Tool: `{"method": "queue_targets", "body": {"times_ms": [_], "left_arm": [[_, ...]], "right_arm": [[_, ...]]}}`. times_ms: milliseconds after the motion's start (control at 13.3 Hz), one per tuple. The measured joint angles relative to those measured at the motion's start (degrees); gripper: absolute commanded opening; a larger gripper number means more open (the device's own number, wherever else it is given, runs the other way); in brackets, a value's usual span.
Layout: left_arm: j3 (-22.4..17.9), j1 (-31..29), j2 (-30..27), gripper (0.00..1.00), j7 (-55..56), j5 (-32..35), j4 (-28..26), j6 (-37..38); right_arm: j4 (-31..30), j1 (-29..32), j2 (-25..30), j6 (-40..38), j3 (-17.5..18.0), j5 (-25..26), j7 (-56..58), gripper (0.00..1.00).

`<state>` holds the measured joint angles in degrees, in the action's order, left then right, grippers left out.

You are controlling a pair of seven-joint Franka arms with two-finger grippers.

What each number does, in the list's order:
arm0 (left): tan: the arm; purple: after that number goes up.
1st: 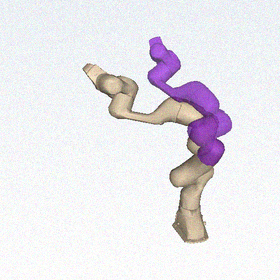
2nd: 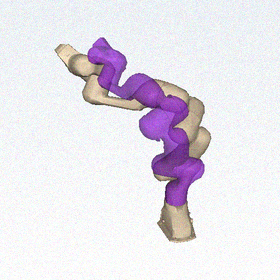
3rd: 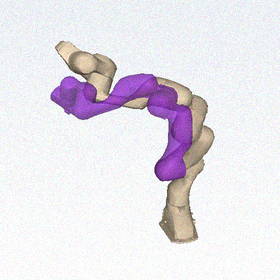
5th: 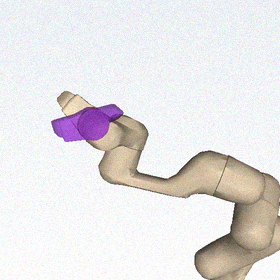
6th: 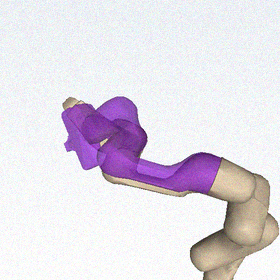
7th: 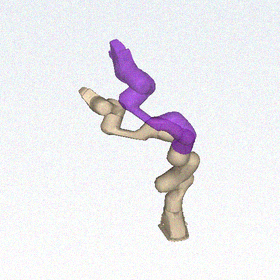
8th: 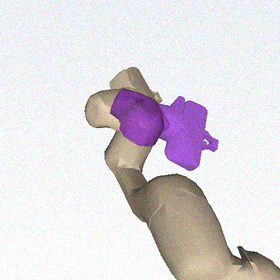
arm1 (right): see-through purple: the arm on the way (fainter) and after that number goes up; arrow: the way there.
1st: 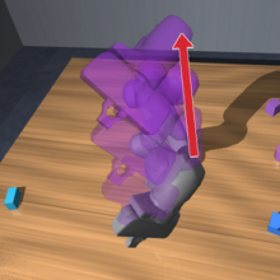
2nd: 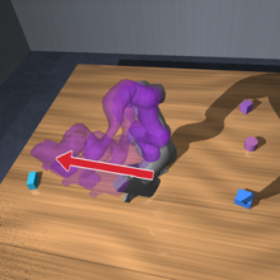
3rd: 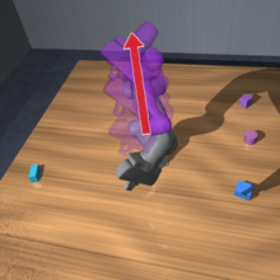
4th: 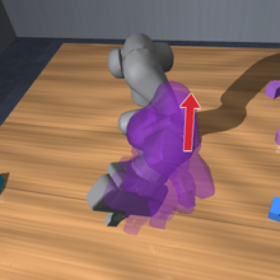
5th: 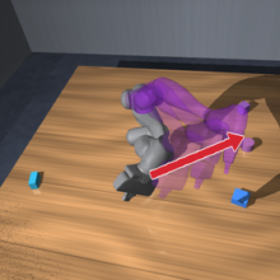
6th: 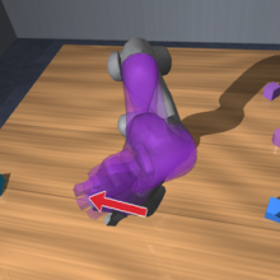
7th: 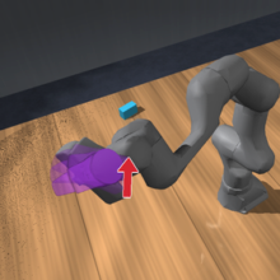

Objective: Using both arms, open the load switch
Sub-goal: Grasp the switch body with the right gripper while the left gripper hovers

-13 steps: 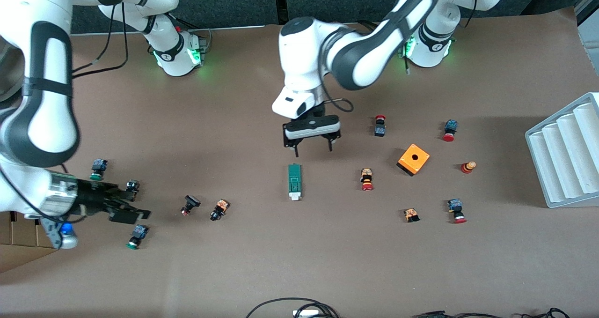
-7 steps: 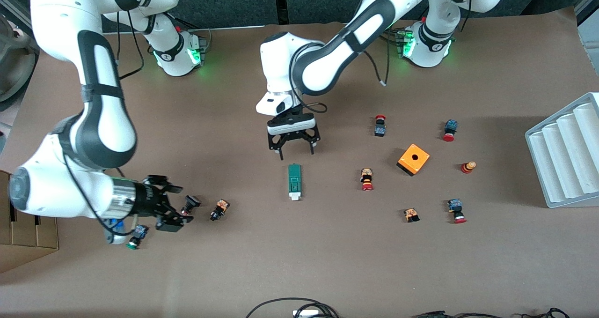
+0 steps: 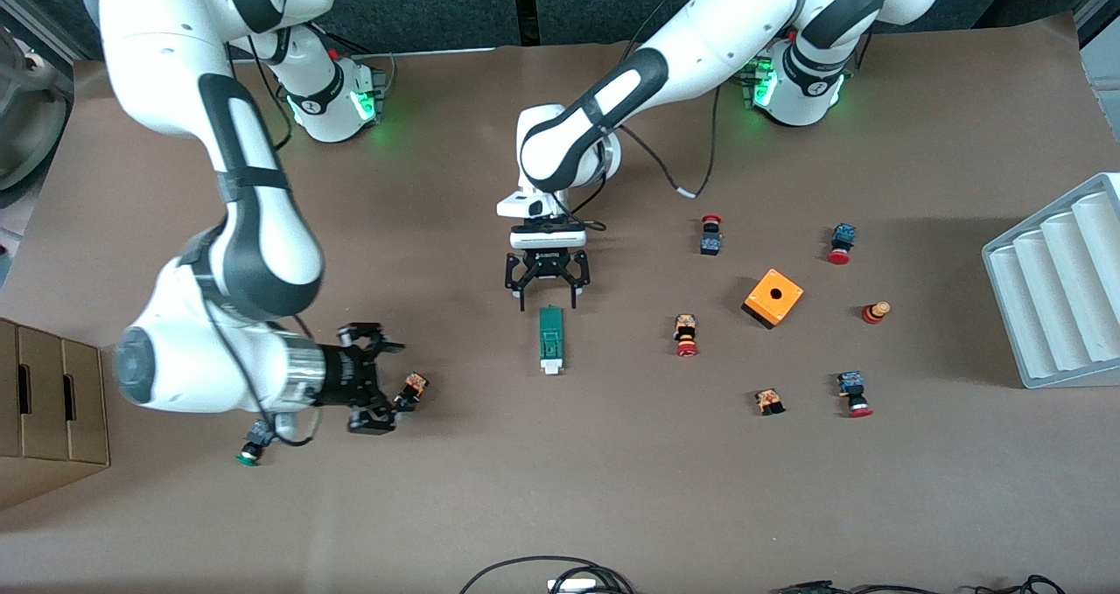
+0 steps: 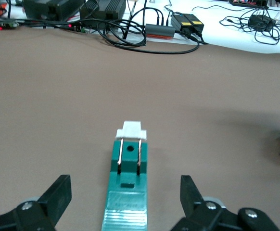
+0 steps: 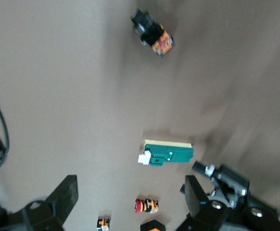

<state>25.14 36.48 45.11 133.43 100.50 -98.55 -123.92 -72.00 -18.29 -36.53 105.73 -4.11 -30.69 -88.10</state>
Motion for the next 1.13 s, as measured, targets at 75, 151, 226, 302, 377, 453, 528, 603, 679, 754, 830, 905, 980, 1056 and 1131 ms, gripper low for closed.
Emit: {"method": "queue_targets", "body": {"times_ms": [75,151,226,302,377,453,528,603,679,754,830,905,980,1056,1131], "left_arm": [[0.00,0.77,1.31,1.00,0.29,1.10,0.09,1.81],[-0.01,1.59,2.36,1.00,0.42,1.74,0.25,3.31],[-0.03,2.22,3.19,1.00,0.50,2.74,0.46,4.09],[-0.04,2.56,3.84,1.00,0.56,3.97,0.66,4.67],[-0.08,2.67,4.53,1.00,0.61,5.09,0.90,5.30],[-0.14,2.67,5.28,1.00,0.68,5.92,1.36,5.85],[-0.23,2.67,5.97,1.00,0.70,6.43,1.84,6.11],[-0.26,2.67,6.56,0.99,0.70,6.79,2.22,6.26],[-0.26,2.68,7.07,0.99,0.92,7.61,2.50,6.37],[-0.26,2.69,7.53,0.99,1.81,8.72,2.79,6.56],[-0.26,2.72,8.03,0.98,3.16,9.90,2.97,7.22],[-0.26,2.81,8.63,0.97,4.42,10.89,3.07,8.55],[-0.26,3.11,9.40,0.95,5.40,11.68,3.18,9.69],[-0.26,3.59,10.23,0.94,6.15,12.30,3.37,10.51],[-0.25,4.10,11.00,0.92,6.65,12.99,3.64,11.40]], "right_arm": [[0.04,-1.58,-0.72,0.77,-0.01,0.00,-2.77,0.99],[0.05,-3.20,-1.49,1.65,-0.05,0.00,-5.33,0.99],[0.10,-4.72,-2.22,2.45,-0.08,0.00,-7.74,0.99],[0.12,-6.01,-2.91,3.18,-0.09,0.00,-9.71,0.99],[0.17,-7.23,-3.56,4.00,-0.10,0.00,-11.52,0.98],[0.20,-8.42,-4.22,4.97,-0.11,0.00,-13.32,0.97],[0.24,-9.56,-4.86,6.09,-0.12,0.00,-14.85,0.97],[0.30,-10.61,-5.59,7.17,-0.14,0.00,-16.30,0.96],[0.48,-11.65,-6.55,8.19,-0.17,0.00,-17.62,0.96],[0.85,-12.48,-7.69,8.67,-0.19,0.00,-18.66,0.95],[1.63,-13.13,-9.06,8.84,-0.21,0.00,-19.26,0.95],[2.68,-13.80,-10.60,8.99,-0.33,0.00,-19.76,0.95],[3.81,-14.59,-12.24,9.11,-0.77,0.00,-19.92,0.95],[4.84,-15.20,-13.74,9.22,-1.01,0.00,-20.01,0.95],[5.65,-15.60,-14.98,9.33,-1.17,0.00,-20.12,0.95]]}}
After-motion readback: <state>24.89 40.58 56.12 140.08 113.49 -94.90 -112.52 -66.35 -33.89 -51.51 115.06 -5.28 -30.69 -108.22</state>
